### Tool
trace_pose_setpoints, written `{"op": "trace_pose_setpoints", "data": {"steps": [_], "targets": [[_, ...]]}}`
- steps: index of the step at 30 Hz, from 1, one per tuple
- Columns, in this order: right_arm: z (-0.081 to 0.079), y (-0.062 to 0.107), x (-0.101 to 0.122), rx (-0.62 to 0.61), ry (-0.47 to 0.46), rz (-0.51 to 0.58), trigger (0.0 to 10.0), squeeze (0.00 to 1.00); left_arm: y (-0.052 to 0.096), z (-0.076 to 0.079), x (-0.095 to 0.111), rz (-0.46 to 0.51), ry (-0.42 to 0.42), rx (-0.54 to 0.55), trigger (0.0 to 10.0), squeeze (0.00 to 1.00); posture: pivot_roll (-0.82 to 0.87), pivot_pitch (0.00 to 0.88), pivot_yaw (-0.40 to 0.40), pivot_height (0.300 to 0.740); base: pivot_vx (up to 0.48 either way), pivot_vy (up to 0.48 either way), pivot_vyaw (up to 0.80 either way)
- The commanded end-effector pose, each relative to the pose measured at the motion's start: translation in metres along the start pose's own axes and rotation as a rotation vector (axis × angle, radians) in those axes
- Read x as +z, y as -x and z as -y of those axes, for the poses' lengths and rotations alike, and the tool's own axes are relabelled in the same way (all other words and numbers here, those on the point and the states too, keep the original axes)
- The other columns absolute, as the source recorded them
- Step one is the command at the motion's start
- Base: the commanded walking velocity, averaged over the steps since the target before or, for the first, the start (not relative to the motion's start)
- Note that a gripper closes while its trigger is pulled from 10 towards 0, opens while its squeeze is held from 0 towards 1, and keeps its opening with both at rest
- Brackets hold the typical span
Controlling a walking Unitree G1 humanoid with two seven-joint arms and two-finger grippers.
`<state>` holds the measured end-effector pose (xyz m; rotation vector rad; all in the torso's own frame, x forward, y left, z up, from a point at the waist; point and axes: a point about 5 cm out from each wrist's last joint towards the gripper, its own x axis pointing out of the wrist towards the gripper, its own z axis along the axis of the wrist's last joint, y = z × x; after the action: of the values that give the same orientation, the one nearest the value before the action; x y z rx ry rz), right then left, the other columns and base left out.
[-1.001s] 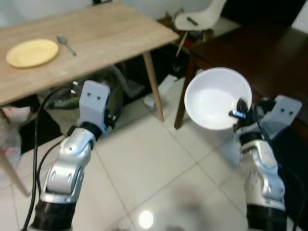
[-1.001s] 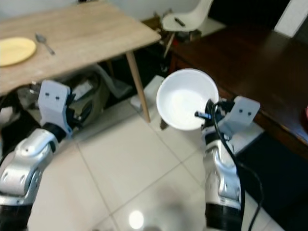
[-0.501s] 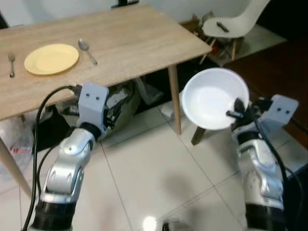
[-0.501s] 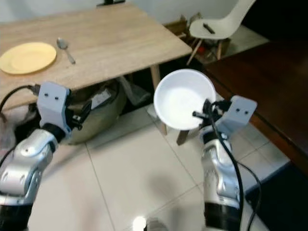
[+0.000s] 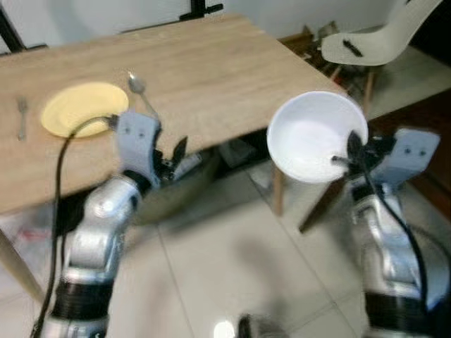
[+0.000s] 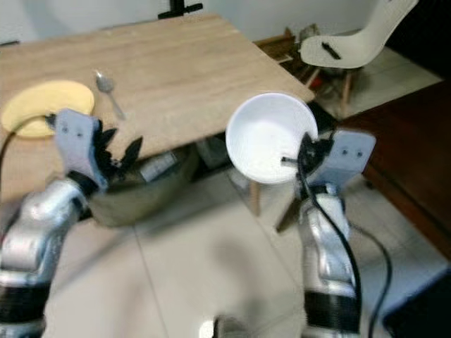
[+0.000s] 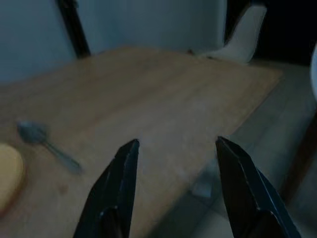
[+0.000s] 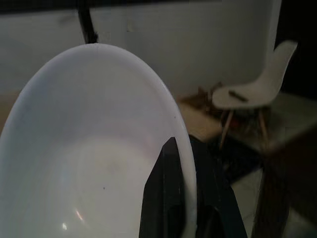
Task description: Setting the table
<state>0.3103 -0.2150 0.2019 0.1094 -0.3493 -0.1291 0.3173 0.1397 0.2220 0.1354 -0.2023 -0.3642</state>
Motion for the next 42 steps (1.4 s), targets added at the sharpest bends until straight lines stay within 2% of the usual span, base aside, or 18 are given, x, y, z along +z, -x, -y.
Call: {"op": "trace_pose_setpoints", "data": {"steps": [1,9,30,35,42], "targets": [[-0.0032,0.0016,-0.0006,0.002,-0.011,0.008,10.0,0.0,0.0004,-0.0014,-0.0086,-0.028,0.002,-0.002,10.0,0.0,-0.07,0.041,0.054,0.74,0.442,0.0,0.0],[-0.004,0.0054,-0.0052,-0.006,-0.018,-0.004,10.0,0.0,-0.0062,0.0002,-0.0102,-0.032,-0.026,-0.013,10.0,0.0,-0.08,0.042,0.058,0.74,0.472,0.0,0.0],[-0.0045,0.0055,-0.0075,-0.002,-0.024,-0.014,10.0,0.0,-0.0071,0.0001,-0.0131,-0.036,-0.033,-0.011,10.0,0.0,-0.08,0.045,0.056,0.74,0.423,-0.027,0.0],[-0.0035,0.0046,-0.008,-0.003,-0.022,-0.015,10.0,0.0,-0.0084,0.0022,-0.0148,-0.042,-0.046,-0.019,10.0,0.0,-0.08,0.036,0.055,0.74,0.055,-0.051,0.0],[-0.0041,0.0039,-0.0096,0.005,-0.02,-0.022,10.0,0.0,-0.0093,0.0048,-0.0136,-0.032,-0.021,-0.029,10.0,0.0,-0.08,0.032,0.055,0.74,0.0,0.0,0.0]]}}
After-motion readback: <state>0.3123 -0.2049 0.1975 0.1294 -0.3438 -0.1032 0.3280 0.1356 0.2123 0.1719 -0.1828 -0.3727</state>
